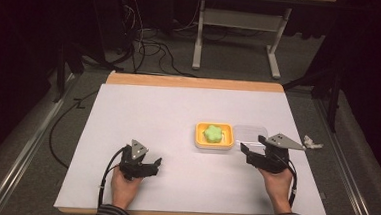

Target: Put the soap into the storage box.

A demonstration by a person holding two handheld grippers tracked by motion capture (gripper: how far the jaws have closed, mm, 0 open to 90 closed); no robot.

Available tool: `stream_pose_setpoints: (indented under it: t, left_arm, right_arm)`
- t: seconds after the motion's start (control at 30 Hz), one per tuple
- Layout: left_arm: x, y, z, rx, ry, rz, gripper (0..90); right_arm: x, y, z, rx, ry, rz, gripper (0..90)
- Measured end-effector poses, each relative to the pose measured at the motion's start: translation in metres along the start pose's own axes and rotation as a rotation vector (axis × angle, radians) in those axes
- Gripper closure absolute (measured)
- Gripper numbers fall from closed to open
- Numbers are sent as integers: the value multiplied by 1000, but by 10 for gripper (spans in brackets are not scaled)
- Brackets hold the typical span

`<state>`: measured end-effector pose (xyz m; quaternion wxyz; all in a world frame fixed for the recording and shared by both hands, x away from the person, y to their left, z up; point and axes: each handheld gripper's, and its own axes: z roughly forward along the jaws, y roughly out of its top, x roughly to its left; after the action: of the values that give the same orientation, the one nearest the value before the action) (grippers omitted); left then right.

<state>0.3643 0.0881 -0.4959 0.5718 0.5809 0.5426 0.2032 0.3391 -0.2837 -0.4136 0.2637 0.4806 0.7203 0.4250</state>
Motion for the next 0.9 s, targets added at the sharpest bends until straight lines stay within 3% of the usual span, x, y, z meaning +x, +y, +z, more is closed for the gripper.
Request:
stream_pose_setpoints:
  t: [0.9]
  left_arm:
    - [0, 0, 0, -1, 1, 0, 178]
  right_arm:
    - [9, -15, -11, -12, 26, -1, 269]
